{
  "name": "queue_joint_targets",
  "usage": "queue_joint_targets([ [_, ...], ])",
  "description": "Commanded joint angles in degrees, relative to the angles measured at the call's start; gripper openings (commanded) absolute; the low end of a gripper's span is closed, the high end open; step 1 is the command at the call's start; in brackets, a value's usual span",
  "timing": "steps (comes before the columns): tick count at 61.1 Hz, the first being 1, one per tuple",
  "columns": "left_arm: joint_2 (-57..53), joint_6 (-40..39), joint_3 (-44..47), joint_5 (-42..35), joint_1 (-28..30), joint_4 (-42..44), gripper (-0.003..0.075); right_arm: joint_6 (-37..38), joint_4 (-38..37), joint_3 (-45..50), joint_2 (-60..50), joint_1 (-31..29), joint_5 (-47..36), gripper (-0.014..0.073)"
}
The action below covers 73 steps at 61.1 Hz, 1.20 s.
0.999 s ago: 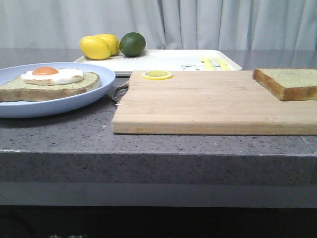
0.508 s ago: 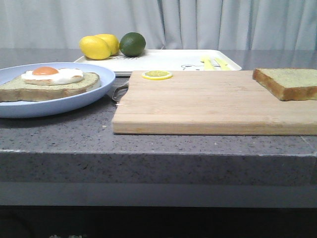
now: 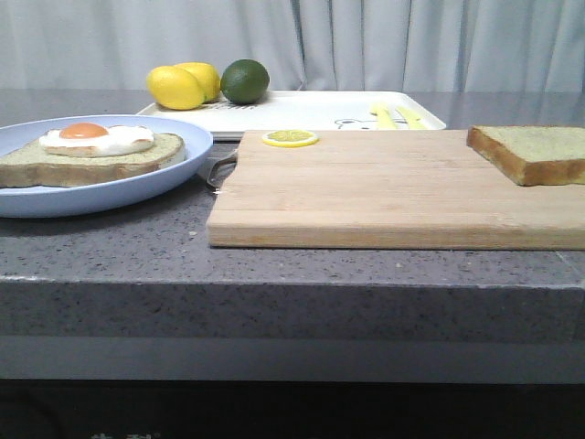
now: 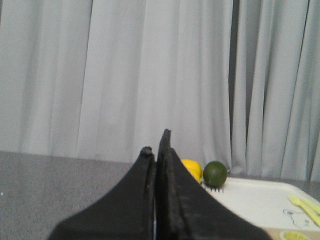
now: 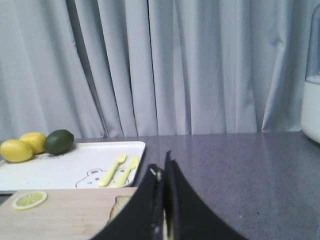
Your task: Place bread and move sandwich to tray
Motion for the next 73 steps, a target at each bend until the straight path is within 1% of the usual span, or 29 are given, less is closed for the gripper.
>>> queue_joint_targets([
  [1, 3.9, -0.1, -7.5, 1.7, 0.1, 0.0, -0.002, -0.2, -0.5, -7.8, 3.5, -0.3, 2.3, -0.0066],
  [13, 12.7, -0.1, -19.1, 12.8, 0.1, 0.0, -0.002, -0.2, -0.5, -19.2, 13.9, -0.3, 13.5, -0.0066],
  [19, 16.8, -0.1, -22.7, 16.8, 0.1, 0.0, -0.002, -0.2, -0.5, -22.4, 19.2, -0.3, 16.8, -0.0066],
  [33, 23.5, -0.1, -23.1, 16.9, 0.1, 0.0, -0.002, -0.2, -0.5, -22.5, 27.7, -0.3, 18.7, -0.0066],
  [47, 27.7, -0.1, -23.0, 17.4, 0.1, -0.4, -0.002, -0.2, -0.5, -22.5, 32.8, -0.3, 19.1, -0.0066],
  [51, 28.6, -0.1, -23.0, 17.4, 0.1, -0.4, -0.002, -0.2, -0.5, -22.5, 33.8, -0.3, 19.1, -0.0046],
  [53, 28.9, -0.1, -23.0, 17.4, 0.1, -0.4, -0.002, -0.2, -0.5, -22.5, 34.2, -0.3, 19.1, -0.0019],
  [55, 29.3, -0.1, -23.0, 17.4, 0.1, -0.4, -0.0019, -0.2, -0.5, -22.5, 34.5, -0.3, 19.1, 0.0031],
  [60, 29.9, -0.1, -23.0, 17.4, 0.1, -0.4, 0.0001, -0.3, -0.5, -22.5, 35.1, -0.2, 19.1, 0.0213],
  [61, 29.9, -0.1, -23.0, 17.4, 0.1, -0.4, 0.0018, -0.3, -0.6, -22.5, 35.1, -0.2, 19.1, 0.0267],
  [62, 29.9, 0.0, -23.0, 17.4, 0.1, -0.3, 0.0032, -0.3, -0.6, -22.5, 35.1, -0.2, 19.1, 0.0304],
  [64, 29.9, 0.0, -23.0, 17.4, 0.1, 0.1, 0.0076, -0.3, -0.6, -22.5, 35.2, -0.2, 19.1, 0.0395],
  [68, 29.9, 0.0, -23.0, 17.4, 0.1, 1.0, 0.0183, -0.3, -0.6, -22.5, 35.2, -0.2, 19.0, 0.0533],
  [69, 29.9, 0.0, -23.0, 17.4, 0.1, 1.2, 0.0224, -0.3, -0.6, -22.5, 35.2, -0.2, 19.0, 0.0558],
  [71, 29.9, 0.0, -23.0, 17.4, 0.1, 1.2, 0.0279, -0.3, -0.6, -22.5, 35.2, -0.2, 19.0, 0.0605],
  [73, 29.9, 0.0, -23.0, 17.4, 0.1, 1.2, 0.0345, -0.3, -0.6, -22.5, 35.2, -0.2, 19.0, 0.0635],
])
